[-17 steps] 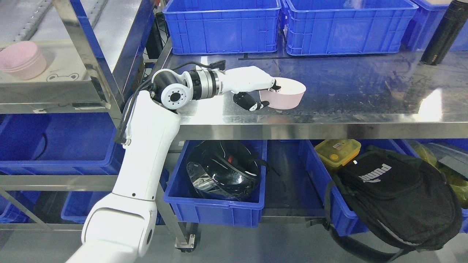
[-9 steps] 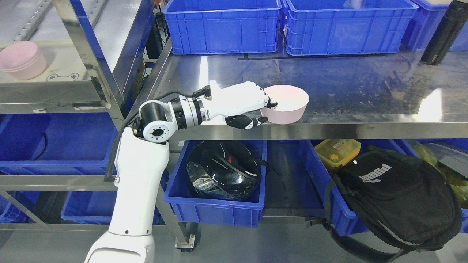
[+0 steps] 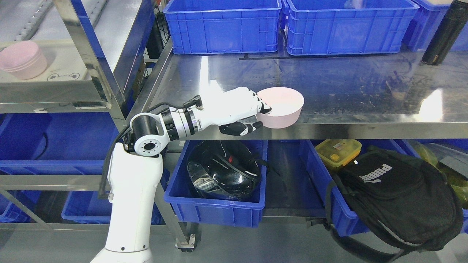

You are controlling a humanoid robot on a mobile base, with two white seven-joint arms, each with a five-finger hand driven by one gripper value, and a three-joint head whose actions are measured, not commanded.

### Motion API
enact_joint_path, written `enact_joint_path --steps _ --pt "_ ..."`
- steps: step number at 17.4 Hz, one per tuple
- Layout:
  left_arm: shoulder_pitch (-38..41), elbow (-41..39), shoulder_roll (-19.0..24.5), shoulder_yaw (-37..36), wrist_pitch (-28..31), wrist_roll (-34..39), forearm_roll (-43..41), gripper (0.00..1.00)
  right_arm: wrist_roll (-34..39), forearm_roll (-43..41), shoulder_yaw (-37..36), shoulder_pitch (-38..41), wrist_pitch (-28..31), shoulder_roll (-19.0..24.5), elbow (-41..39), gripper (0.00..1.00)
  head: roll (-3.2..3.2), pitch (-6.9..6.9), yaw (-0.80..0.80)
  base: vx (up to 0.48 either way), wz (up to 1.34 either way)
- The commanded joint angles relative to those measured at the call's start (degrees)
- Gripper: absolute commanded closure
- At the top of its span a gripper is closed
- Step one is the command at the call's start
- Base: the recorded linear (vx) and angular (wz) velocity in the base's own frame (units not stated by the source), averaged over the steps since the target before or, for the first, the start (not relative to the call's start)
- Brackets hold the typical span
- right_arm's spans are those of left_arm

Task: Stack pink IKEA bowl on shelf middle layer
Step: 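Lift the pink bowl off the shelf with the left hand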

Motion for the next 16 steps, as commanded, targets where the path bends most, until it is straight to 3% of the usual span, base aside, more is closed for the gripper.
enact_joint_path --steps 1,16 --pt "1.03 -4.13 1.0 2.07 -0.01 -0.22 0.08 0.99 -0.05 0.0 0.0 1.24 0.03 -1.01 -1.0 0.0 0.0 0.0 0.0 0.0 0.0" --pt "1.2 -4.13 1.0 3.91 -0.01 -0.3 -0.1 0.99 -0.05 0.0 0.0 1.24 0.03 -1.01 -1.0 0.0 0.0 0.0 0.0 -0.003 0.1"
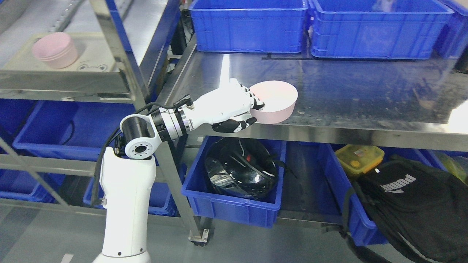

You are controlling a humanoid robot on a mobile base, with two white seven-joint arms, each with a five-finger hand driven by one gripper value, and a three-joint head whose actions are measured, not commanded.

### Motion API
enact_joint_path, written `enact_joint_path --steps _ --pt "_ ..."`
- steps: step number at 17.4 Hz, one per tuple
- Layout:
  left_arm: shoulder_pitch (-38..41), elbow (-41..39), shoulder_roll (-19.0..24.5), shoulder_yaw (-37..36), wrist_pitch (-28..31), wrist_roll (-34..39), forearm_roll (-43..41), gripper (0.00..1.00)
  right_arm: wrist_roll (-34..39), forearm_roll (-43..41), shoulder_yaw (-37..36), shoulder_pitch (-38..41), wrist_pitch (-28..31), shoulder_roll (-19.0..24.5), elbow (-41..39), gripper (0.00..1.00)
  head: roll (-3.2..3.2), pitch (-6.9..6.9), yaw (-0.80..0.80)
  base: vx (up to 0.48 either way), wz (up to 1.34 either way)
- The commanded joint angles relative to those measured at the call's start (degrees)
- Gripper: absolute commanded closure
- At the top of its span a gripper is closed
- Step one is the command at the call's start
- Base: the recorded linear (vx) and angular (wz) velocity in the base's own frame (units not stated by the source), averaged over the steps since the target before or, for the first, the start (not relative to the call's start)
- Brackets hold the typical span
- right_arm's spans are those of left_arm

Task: Stack pink IKEA bowl on shelf middle layer
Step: 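Hold the pink bowl in the left hand while the robot turns to the rack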

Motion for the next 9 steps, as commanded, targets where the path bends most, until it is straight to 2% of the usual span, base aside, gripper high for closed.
enact_joint_path --steps 1,5,9 --pt "0.06 -0.84 1.01 1.2 0.04 0.01 -0.11 0.99 0.41 0.0 0.0 1.23 0.03 -1.0 -1.0 0.0 0.0 0.0 0.0 -0.01 0.59" --pt "0.59 -0.84 1.01 1.47 0.04 0.01 -0.2 0.99 0.41 0.0 0.0 1.23 0.03 -1.0 -1.0 0.0 0.0 0.0 0.0 0.014 1.05" --pt "1.12 -0.84 1.01 1.38 0.04 0.01 -0.11 0.99 0.41 0.0 0.0 1.23 0.03 -1.0 -1.0 0.0 0.0 0.0 0.0 0.063 1.8"
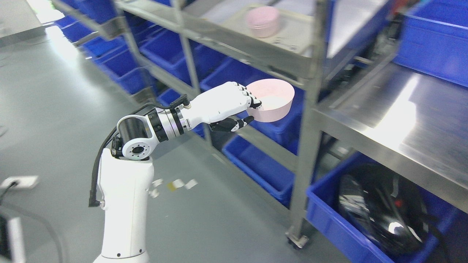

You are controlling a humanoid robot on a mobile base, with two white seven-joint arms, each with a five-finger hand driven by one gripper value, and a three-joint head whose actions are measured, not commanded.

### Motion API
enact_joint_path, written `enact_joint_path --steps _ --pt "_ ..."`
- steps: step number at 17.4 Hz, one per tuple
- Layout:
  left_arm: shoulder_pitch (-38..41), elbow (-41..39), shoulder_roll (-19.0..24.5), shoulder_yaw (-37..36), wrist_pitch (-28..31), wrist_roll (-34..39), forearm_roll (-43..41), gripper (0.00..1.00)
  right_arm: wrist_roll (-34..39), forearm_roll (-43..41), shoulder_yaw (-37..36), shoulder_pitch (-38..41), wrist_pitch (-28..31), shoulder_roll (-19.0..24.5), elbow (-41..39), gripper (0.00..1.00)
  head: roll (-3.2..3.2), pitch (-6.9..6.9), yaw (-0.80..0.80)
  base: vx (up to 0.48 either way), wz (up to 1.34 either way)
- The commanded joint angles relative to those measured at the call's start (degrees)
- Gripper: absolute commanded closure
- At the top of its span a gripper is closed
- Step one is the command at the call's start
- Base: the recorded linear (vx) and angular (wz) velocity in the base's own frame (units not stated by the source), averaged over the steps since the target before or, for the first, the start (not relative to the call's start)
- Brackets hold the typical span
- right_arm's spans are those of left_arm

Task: Stack pink IKEA bowl on shelf middle layer
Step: 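Hold the pink bowl in the left hand while the robot turns to the rack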

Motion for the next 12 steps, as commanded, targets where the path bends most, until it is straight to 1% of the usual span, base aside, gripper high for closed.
enact_joint_path --steps 1,3,5,7,12 --pt "0.6 -0.35 1.0 0.51 0.05 0.04 -0.09 0.99 0.04 0.0 0.0 1.24 0.03 -0.99 -1.0 0.0 0.0 0.0 0.0 0.044 1.94" --pt "0.6 -0.35 1.0 0.6 0.05 0.04 -0.09 0.99 0.04 0.0 0.0 1.24 0.03 -0.99 -1.0 0.0 0.0 0.0 0.0 0.065 1.86" --pt "0.69 -0.35 1.0 0.69 0.05 0.04 -0.09 0.99 0.04 0.0 0.0 1.24 0.03 -0.99 -1.0 0.0 0.0 0.0 0.0 0.103 1.52" --pt "0.6 -0.35 1.0 0.69 0.05 0.04 -0.09 0.99 0.04 0.0 0.0 1.24 0.03 -0.99 -1.0 0.0 0.0 0.0 0.0 0.163 1.04" --pt "0.6 -0.35 1.0 0.42 0.05 0.04 -0.26 0.99 0.04 0.0 0.0 1.24 0.03 -0.99 -1.0 0.0 0.0 0.01 0.0 0.145 0.31"
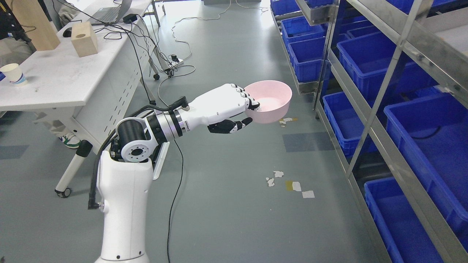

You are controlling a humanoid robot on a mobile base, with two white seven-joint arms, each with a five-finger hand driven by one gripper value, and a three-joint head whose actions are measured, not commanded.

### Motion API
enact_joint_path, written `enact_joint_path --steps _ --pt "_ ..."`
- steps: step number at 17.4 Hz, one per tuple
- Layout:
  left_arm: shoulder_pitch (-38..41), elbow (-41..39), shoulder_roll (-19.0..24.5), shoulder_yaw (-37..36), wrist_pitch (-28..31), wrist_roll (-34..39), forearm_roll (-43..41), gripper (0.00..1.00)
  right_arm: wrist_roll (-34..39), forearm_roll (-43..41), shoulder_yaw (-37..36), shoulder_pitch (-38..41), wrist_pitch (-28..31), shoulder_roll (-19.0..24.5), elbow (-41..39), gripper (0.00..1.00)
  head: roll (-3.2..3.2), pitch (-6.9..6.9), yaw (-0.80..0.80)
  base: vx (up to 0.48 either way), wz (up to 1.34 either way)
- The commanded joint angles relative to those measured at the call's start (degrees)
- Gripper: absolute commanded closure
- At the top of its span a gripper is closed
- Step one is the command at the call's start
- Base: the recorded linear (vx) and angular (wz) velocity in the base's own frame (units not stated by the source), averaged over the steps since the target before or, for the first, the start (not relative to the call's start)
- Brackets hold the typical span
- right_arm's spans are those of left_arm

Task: Stack pink IKEA bowl on shelf middle layer
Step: 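Hold the pink bowl in the left hand while the robot turns to the rack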

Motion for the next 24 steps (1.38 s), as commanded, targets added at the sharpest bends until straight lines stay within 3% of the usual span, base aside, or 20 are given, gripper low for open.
enact_joint_path --steps 1,24 --pt "0.05 -0.09 1.0 0.03 0.13 -0.03 -0.11 0.99 -0.02 0.0 0.0 1.21 0.03 -0.99 -1.0 0.0 0.0 0.0 0.0 0.195 0.19" --pt "-0.04 0.0 1.0 0.11 0.13 0.15 0.06 0.97 -0.02 0.0 0.0 1.21 0.03 -0.99 -1.0 0.0 0.0 0.0 0.0 0.27 0.08"
